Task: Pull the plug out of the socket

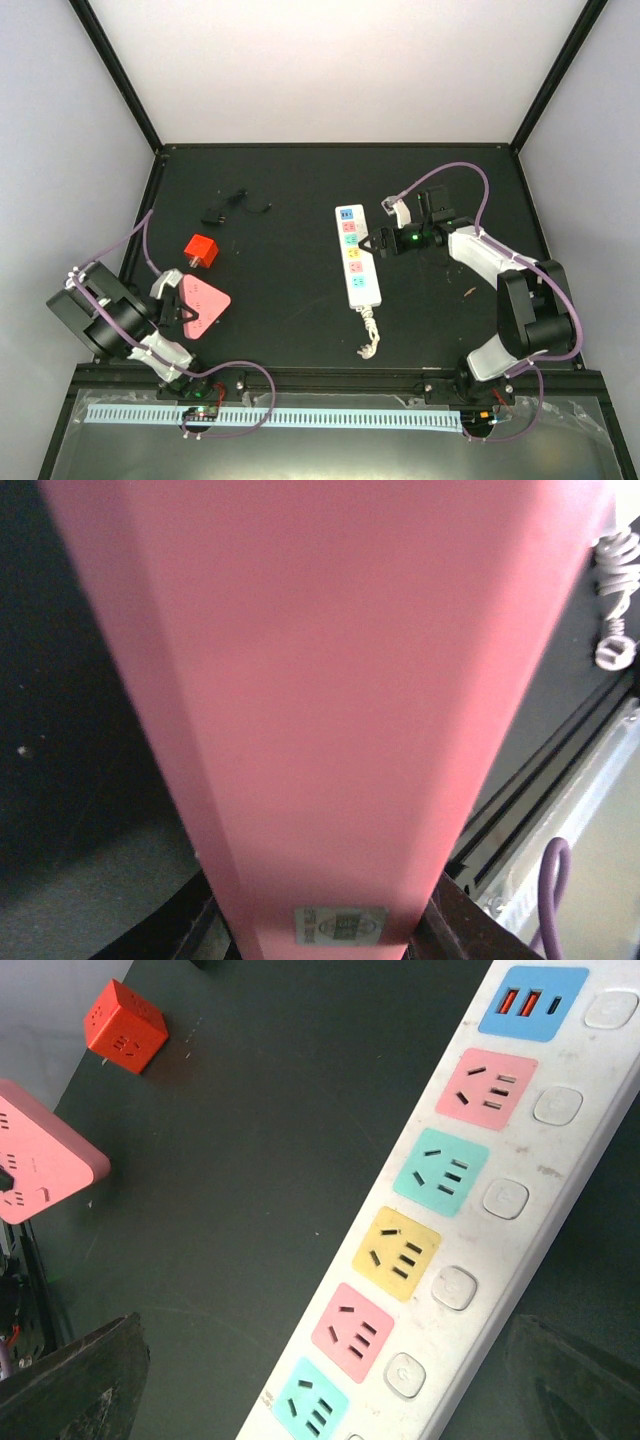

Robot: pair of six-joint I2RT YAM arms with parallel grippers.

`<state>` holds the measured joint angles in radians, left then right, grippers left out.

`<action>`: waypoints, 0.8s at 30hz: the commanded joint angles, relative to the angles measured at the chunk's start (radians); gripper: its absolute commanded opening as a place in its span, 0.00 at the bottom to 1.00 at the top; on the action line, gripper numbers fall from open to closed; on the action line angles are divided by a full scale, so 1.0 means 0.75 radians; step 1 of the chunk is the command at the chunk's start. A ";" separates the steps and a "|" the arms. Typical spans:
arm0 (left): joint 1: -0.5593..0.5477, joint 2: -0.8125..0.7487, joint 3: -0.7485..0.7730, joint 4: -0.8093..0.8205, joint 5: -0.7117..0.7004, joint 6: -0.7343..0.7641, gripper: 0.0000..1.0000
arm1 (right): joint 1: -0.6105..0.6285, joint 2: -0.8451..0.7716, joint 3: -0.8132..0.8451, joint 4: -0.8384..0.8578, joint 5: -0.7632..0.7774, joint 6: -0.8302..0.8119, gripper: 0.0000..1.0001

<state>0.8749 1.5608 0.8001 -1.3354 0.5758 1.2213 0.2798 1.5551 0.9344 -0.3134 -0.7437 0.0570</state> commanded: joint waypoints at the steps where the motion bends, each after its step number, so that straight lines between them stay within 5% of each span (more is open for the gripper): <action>1: 0.049 0.088 -0.021 0.122 -0.042 -0.001 0.05 | 0.002 0.020 -0.011 0.035 0.002 -0.017 1.00; 10: 0.089 0.093 -0.016 0.208 -0.048 -0.075 0.32 | 0.001 0.029 -0.010 0.038 0.000 -0.012 1.00; 24: 0.093 0.092 0.016 0.300 -0.028 -0.191 0.43 | 0.002 0.023 -0.017 0.040 -0.009 -0.005 1.00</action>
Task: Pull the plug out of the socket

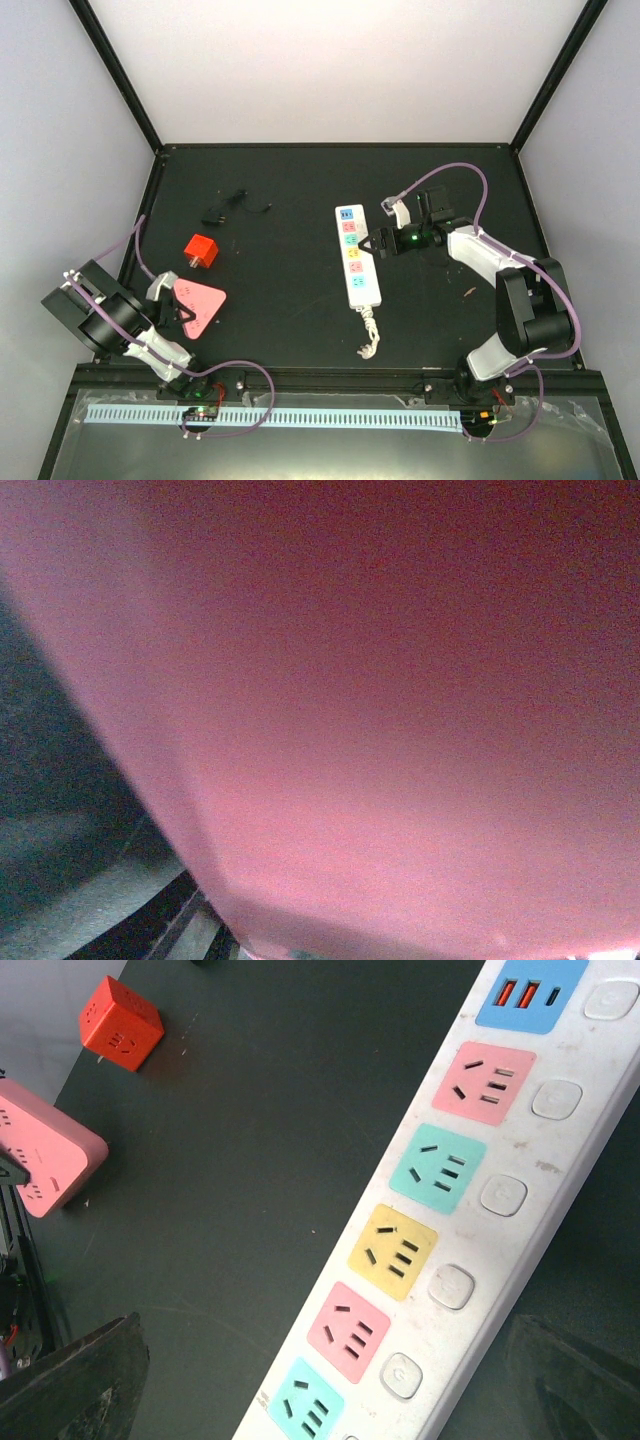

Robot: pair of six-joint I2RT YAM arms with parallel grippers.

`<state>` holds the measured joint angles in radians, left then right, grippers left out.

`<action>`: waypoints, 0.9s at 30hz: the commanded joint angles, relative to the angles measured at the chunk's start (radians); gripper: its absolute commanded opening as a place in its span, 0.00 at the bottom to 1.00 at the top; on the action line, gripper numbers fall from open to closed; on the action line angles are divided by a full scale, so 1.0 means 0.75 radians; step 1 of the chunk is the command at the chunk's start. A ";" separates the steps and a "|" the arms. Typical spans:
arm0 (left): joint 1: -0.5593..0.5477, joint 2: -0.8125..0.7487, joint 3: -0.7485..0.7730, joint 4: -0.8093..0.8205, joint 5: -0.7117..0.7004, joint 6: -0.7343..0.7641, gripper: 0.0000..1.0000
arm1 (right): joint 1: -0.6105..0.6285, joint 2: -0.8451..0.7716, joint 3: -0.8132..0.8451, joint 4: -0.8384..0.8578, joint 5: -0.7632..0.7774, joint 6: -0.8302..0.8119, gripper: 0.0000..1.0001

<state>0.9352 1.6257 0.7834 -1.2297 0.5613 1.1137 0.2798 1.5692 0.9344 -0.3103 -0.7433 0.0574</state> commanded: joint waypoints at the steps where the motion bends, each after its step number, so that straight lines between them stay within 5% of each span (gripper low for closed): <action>1: 0.013 0.002 0.041 0.161 -0.008 -0.054 0.45 | 0.002 0.006 -0.017 0.037 -0.009 -0.007 1.00; 17: 0.014 -0.093 0.047 0.177 0.031 -0.082 0.97 | 0.001 -0.005 -0.024 0.039 -0.017 -0.003 1.00; 27: 0.014 -0.263 0.093 0.101 0.034 -0.068 0.99 | 0.002 -0.034 -0.025 0.046 -0.015 0.000 1.00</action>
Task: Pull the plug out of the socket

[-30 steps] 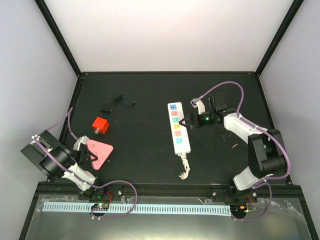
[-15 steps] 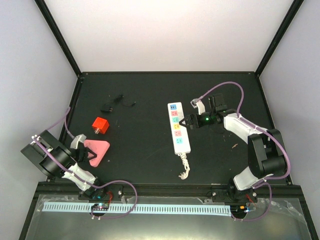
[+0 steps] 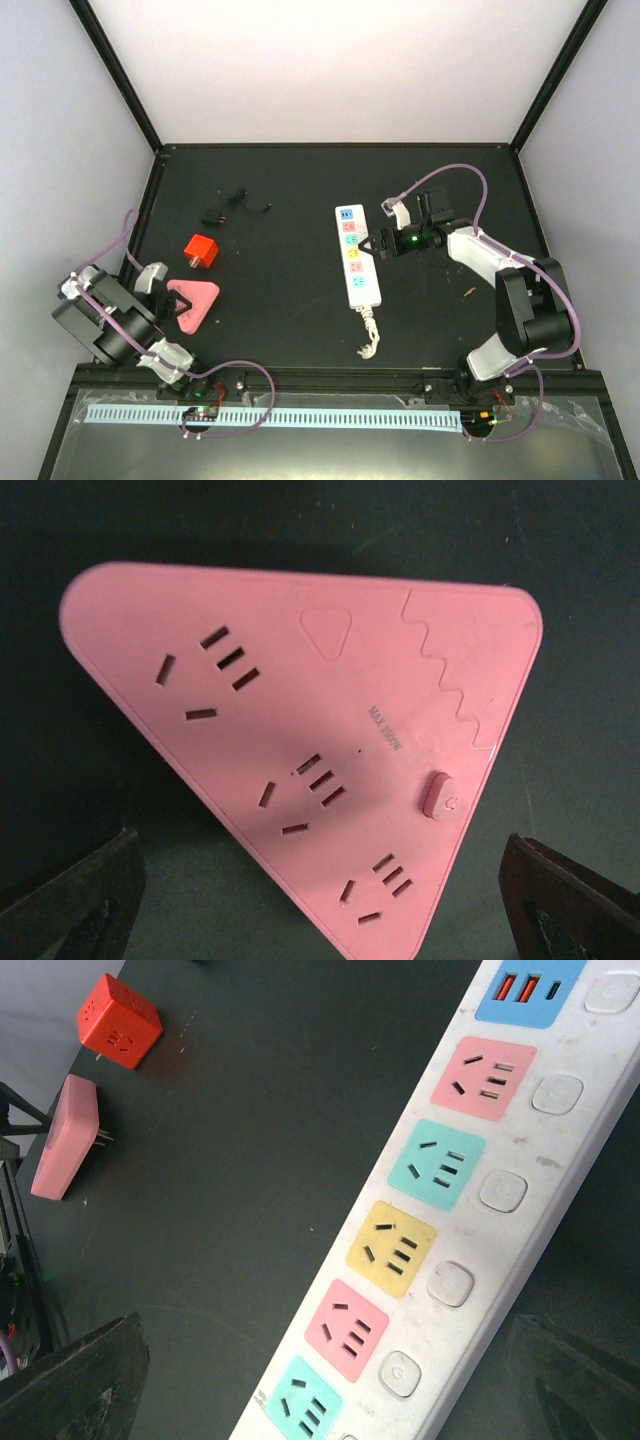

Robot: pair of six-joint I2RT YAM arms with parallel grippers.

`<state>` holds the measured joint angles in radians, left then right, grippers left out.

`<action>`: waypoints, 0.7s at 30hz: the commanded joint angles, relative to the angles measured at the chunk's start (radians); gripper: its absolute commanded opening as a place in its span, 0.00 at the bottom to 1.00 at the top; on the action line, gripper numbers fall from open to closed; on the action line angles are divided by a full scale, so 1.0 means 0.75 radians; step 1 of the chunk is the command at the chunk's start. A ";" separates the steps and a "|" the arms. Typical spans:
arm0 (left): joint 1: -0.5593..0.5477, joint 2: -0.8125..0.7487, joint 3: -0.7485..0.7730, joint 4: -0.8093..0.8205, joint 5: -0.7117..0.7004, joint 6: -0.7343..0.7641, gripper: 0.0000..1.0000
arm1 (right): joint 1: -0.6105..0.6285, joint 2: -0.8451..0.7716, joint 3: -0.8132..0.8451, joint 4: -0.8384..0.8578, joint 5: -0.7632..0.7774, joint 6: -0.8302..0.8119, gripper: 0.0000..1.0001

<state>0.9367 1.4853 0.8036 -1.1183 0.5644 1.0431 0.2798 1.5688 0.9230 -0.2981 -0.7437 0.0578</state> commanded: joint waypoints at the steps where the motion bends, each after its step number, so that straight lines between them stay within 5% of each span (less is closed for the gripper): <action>1: 0.012 -0.093 0.073 -0.053 0.027 0.022 0.99 | 0.002 -0.038 -0.008 0.029 -0.014 -0.001 1.00; 21: -0.137 -0.508 0.215 -0.176 0.057 0.019 0.99 | 0.015 -0.243 -0.055 0.055 -0.008 -0.015 1.00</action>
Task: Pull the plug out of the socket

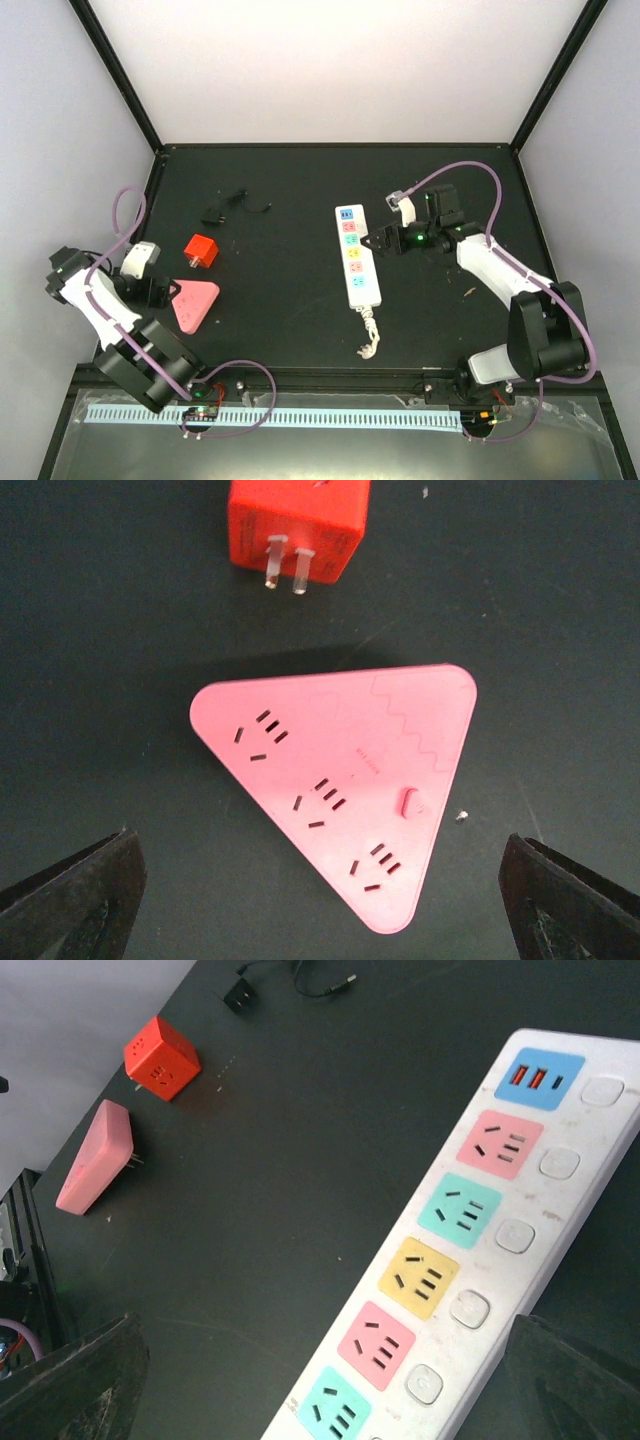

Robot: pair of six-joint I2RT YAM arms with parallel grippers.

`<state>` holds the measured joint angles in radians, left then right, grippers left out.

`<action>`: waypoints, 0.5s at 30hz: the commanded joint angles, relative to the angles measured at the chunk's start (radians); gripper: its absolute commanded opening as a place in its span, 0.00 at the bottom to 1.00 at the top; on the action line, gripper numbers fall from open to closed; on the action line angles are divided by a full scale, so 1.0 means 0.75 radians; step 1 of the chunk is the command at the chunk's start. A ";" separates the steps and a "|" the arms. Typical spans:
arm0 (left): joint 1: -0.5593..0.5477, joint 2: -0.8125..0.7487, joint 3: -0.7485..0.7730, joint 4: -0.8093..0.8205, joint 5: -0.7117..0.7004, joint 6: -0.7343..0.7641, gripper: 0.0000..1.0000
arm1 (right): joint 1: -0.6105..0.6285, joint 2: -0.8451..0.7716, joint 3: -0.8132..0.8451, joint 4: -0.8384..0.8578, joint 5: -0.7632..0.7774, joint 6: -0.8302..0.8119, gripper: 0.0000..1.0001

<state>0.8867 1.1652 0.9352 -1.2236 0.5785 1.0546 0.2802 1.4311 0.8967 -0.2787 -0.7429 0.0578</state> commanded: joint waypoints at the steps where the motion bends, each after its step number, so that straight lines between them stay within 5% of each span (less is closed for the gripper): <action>1: -0.111 -0.104 0.036 -0.028 0.031 -0.015 0.99 | 0.030 -0.073 -0.015 0.017 0.003 -0.029 1.00; 15: -0.660 -0.253 0.072 0.138 -0.137 -0.356 0.99 | 0.376 -0.217 0.029 -0.149 0.284 -0.293 1.00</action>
<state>0.4980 0.9955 0.9352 -1.1770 0.5236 0.8982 0.5514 1.3079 0.8948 -0.3595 -0.6025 -0.1001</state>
